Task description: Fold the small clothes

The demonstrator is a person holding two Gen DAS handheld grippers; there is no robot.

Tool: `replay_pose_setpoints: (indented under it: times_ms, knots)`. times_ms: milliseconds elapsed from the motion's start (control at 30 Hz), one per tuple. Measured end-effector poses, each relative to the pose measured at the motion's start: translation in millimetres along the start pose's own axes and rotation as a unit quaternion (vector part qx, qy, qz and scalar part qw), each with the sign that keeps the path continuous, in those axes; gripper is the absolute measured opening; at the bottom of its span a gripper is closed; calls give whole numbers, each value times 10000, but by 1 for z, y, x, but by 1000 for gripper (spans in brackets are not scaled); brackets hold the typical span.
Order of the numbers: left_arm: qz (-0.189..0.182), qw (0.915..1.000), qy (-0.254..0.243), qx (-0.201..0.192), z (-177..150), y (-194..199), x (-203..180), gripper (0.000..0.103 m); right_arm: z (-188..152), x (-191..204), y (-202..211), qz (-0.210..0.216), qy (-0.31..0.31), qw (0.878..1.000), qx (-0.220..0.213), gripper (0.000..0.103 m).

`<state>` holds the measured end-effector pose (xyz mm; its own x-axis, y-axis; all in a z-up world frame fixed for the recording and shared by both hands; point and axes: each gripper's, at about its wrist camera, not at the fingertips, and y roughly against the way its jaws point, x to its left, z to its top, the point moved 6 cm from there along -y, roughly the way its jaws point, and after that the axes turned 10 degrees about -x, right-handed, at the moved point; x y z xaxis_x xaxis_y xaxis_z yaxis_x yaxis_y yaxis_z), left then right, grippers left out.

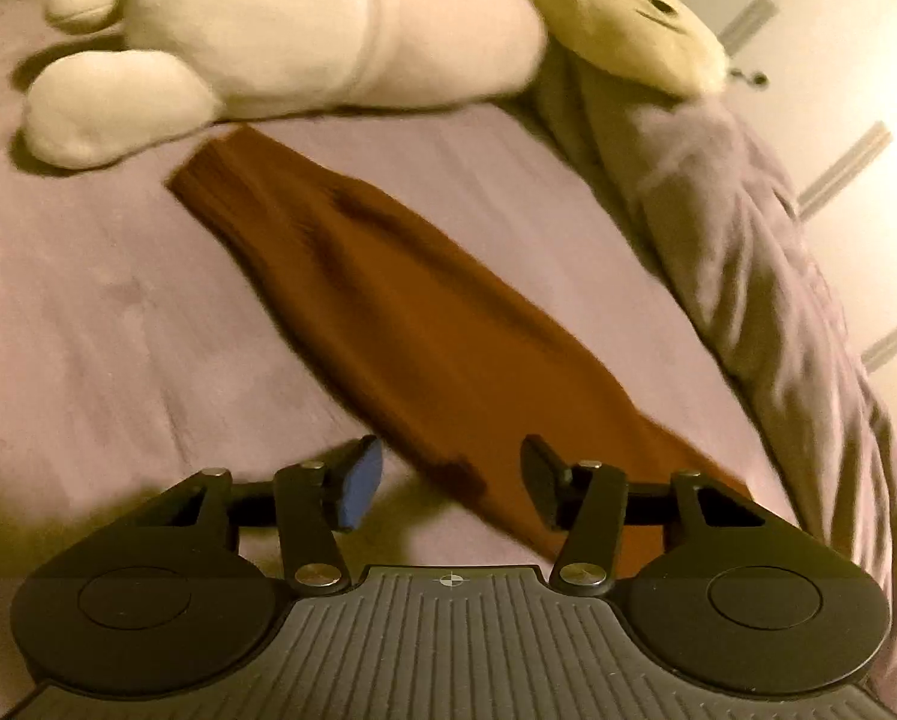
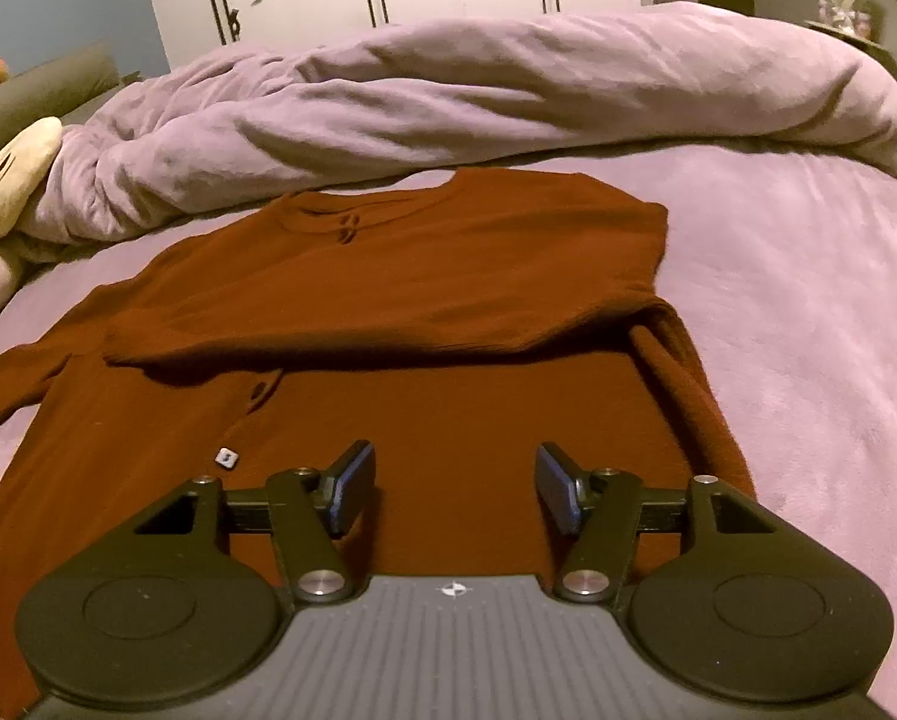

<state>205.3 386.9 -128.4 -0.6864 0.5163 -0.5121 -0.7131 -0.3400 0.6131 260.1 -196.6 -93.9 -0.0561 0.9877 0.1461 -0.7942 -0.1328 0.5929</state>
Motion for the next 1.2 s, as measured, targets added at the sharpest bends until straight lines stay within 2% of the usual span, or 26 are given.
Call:
replay_pose_setpoints:
  times_ms: [100,200,267,333,367,467,567,633,733,833,1000,1067,1100,1167,1200]
  knots:
    - [24,9985,540,-68,10,-12,16,44,3,6,4,25,67,10000,-46,61]
    - [-63,9933,1153,-79,20,-21,32,37,4,9,4,-3,128,9999,-42,63]
    - [-65,9883,1523,-106,25,-25,43,30,3,9,4,-15,104,9999,-16,63]
    - [-33,9867,1624,-103,30,-29,49,16,4,8,4,-24,58,10000,-1,63]
    - [21,9877,1560,-103,34,-31,51,11,4,7,5,-25,44,10000,-2,63]
    - [52,9935,1129,-105,38,-27,43,9,5,5,5,-67,26,10000,-27,63]
    - [-209,9992,123,-330,42,-10,2,8,4,0,4,-127,-47,9999,-29,63]
    - [-567,9961,-541,-398,38,4,-41,8,2,-2,2,-175,-80,9998,-1,63]
    - [-1189,9843,-1234,-430,20,25,-105,8,-1,-3,1,-254,-89,9996,17,63]
    - [-1869,9630,-1918,-296,-16,44,-175,8,-2,-5,2,-273,-103,9996,-5,63]
    - [-2739,9111,-3077,144,-116,65,-269,8,-3,-12,8,-297,-141,9995,-40,63]
    - [-2773,8977,-3391,479,-160,61,-287,9,-4,-17,10,-321,-170,9993,-47,63]
    - [-2699,8951,-3486,664,-179,57,-289,13,-4,-19,11,-332,-196,9992,-47,63]
    - [-2456,8934,-3624,1005,-211,49,-285,25,-4,-25,12,-355,-224,9991,-65,63]
    - [-2403,8922,-3669,1080,-222,51,-281,35,-3,-27,13,-377,-215,9990,-73,63]
